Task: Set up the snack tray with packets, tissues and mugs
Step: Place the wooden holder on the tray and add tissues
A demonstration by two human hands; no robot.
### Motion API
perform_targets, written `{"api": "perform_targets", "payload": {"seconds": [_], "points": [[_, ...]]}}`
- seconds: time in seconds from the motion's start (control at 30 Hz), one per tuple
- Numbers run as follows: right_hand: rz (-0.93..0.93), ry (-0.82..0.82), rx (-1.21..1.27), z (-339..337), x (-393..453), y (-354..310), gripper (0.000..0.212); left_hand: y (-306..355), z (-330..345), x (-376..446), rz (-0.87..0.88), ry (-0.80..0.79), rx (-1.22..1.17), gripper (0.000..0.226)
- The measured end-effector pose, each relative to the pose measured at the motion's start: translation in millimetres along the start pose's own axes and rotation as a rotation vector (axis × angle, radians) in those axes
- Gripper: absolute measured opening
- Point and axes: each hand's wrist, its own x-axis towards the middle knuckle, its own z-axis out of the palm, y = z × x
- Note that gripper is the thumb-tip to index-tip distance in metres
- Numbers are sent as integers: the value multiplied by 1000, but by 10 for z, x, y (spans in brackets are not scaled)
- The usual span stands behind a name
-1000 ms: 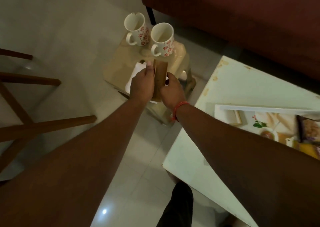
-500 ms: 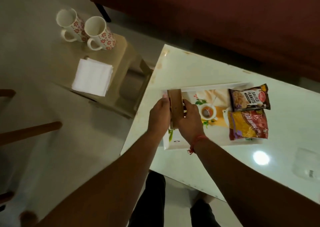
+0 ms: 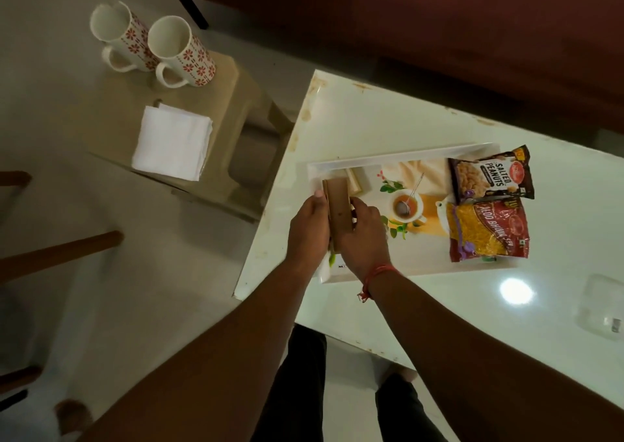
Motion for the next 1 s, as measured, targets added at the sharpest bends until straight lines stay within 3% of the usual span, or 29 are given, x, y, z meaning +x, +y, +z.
{"api": "perform_targets", "payload": {"seconds": [0.2, 0.43, 0.8, 1.0], "points": [[-3, 75, -35, 135, 21, -85, 48, 13, -78, 38, 51, 14, 18, 41], [-201, 163, -123, 394, 127, -449, 56, 223, -439, 126, 198, 122, 43, 37], [-315, -124, 91, 1447, 476, -1471, 45, 328, -1883, 798, 394, 374, 308, 33], [-304, -142, 98, 1894, 565, -1928, 44, 402, -2460, 1050, 374, 408, 335, 34]]}}
